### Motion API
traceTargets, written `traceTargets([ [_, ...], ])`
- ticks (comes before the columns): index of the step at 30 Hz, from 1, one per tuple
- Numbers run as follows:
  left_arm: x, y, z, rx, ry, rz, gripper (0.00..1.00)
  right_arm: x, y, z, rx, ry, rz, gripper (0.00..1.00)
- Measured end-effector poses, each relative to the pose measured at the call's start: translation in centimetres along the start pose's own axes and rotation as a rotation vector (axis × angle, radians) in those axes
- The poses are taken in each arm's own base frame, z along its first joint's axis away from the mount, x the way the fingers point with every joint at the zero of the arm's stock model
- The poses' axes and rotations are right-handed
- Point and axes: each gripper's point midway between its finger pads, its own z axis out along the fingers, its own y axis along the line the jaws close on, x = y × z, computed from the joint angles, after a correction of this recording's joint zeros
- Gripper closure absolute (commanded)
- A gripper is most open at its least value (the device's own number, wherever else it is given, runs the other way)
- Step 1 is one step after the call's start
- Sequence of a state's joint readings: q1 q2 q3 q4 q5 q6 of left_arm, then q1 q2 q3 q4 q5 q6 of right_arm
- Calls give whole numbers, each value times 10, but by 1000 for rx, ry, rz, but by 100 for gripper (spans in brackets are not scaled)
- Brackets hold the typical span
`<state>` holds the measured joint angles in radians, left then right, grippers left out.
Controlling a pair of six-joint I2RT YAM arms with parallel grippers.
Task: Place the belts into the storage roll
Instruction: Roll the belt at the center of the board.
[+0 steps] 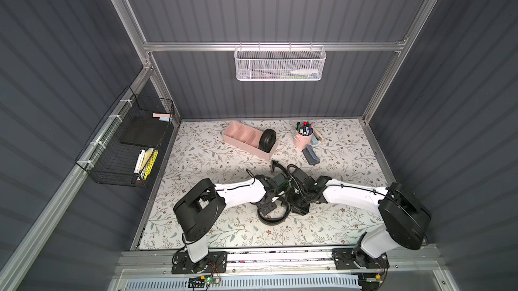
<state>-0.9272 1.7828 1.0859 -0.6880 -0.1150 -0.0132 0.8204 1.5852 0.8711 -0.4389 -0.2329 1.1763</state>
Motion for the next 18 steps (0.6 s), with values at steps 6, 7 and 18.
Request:
traceTargets([
  [6, 0, -6, -1, 56, -26, -38, 100, -10, -5, 8, 104, -20, -43, 69],
  [7, 0, -6, -1, 63, -28, -50, 100, -11, -4, 8, 112, -24, -51, 73],
  [18, 0, -6, -4, 187, -63, -148, 61, -18, -4, 6, 173, -55, -190, 96],
])
